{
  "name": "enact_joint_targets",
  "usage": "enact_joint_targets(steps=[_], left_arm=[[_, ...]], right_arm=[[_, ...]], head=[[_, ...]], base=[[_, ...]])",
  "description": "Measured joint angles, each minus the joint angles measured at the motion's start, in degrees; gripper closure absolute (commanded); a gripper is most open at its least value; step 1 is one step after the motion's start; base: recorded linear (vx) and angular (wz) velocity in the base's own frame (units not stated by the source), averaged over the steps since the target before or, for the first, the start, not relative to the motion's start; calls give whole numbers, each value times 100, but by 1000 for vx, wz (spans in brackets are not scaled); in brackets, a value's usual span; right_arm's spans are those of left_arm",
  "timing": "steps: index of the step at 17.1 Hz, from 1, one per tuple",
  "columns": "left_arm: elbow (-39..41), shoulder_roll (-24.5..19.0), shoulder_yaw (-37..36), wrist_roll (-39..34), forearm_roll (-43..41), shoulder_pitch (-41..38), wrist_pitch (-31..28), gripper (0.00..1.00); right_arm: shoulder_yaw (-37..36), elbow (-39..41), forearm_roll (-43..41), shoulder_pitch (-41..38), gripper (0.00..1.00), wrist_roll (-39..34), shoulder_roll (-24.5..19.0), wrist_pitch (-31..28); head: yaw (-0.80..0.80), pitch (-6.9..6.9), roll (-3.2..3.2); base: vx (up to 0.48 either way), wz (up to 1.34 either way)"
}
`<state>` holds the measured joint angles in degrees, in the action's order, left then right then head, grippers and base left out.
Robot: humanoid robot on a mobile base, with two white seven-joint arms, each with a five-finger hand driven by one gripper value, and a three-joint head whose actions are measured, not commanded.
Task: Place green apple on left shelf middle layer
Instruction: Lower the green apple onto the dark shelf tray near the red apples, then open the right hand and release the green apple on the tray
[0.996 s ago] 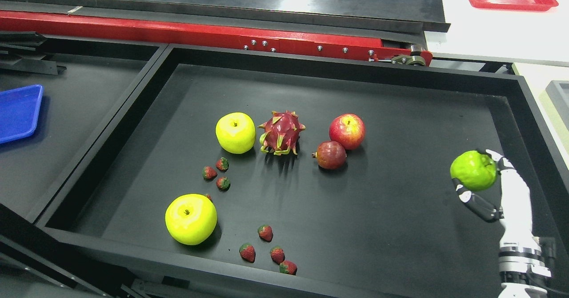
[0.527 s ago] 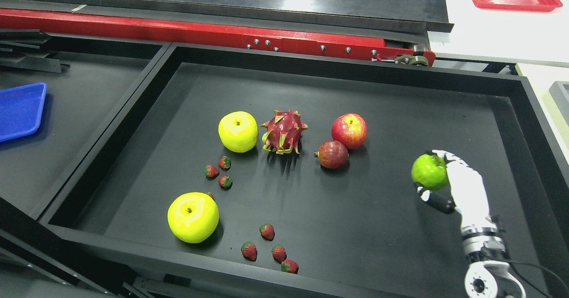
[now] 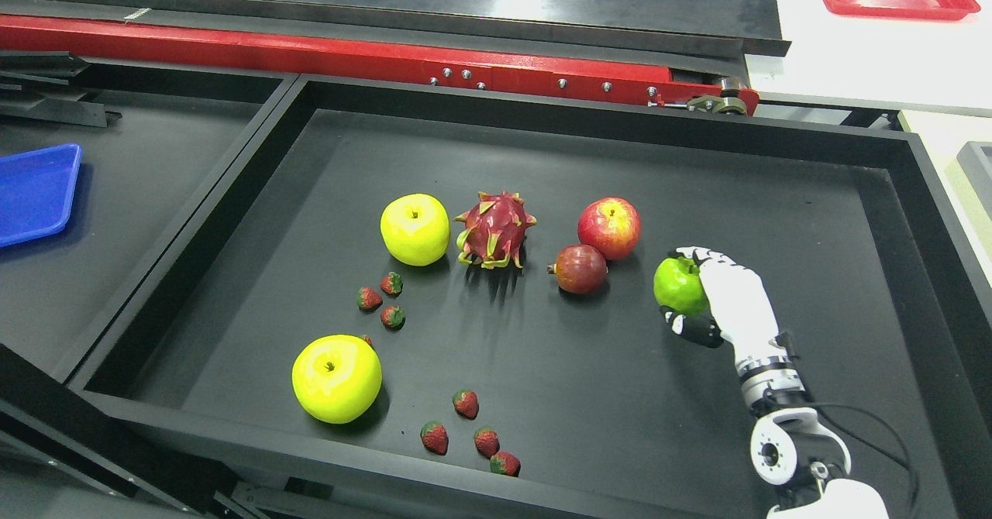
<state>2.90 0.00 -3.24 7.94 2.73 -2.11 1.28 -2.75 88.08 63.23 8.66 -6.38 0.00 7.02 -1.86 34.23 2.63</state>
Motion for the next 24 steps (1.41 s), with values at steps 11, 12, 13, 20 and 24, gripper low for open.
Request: enact_joint_targets(steps=[11,12,13,20,24], left_arm=[[0,0,-1,2,0,0,13,0],[0,0,-1,3,0,0,13,0],[0,0,-1,3,0,0,14,0],[0,0,-1,3,0,0,15,0],[0,0,-1,3,0,0,16,0]], right_arm=[[611,-548,15,400,0,-43,0,-498],[641,-567,-27,405,0,-31,0,-527],[663,-582,-107,406,0,-29,0,-552],[451,-411,-1874,3,0,-4,0,440],[244,-177,-3246,-334,0,7,0,656]], head=[[0,0,0],[0,0,0],[0,0,0],[0,-1,0],[0,-1,0]], base=[[0,0],[0,0],[0,0],[0,0],[0,0]])
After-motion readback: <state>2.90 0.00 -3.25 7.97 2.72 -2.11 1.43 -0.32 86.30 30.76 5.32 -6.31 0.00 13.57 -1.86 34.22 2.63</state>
